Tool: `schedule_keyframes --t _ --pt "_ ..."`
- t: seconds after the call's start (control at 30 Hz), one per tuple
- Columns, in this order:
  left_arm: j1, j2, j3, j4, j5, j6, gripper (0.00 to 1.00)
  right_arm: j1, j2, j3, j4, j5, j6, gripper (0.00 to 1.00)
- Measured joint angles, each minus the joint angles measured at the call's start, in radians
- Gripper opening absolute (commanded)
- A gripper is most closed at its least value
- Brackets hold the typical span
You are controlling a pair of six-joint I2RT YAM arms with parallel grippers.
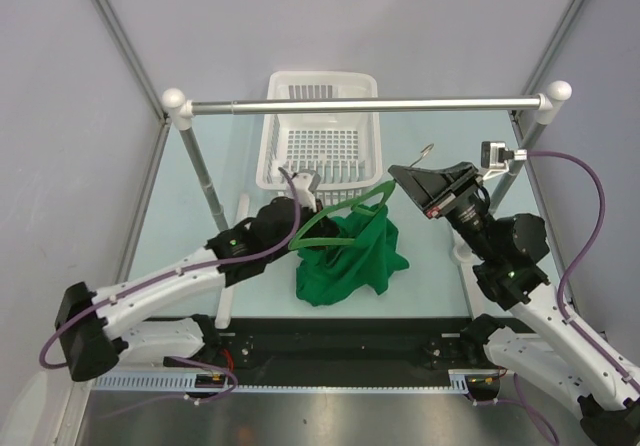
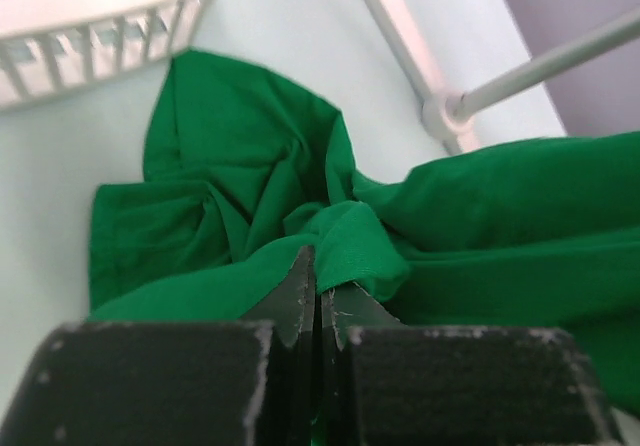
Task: Remove the t-shirt from the hanger
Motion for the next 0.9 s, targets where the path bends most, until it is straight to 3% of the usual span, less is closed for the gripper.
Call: schedule_keyframes --t 0.33,0.67,0.9 --pt "0.017 0.116 0.025 0.027 0.057 -0.026 0.00 -0.018 -0.007 -0.133 0.208 0.199 0.174 0.00" --pt "0.024 0.133 0.060 0.058 0.074 -0.061 0.00 -0.040 -0.018 -0.167 0.130 0.394 0.259 0.00" --pt "0.024 0.143 0.022 0.077 0.095 -0.071 0.00 -0.031 -0.019 -0.117 -0.060 0.445 0.127 0.00"
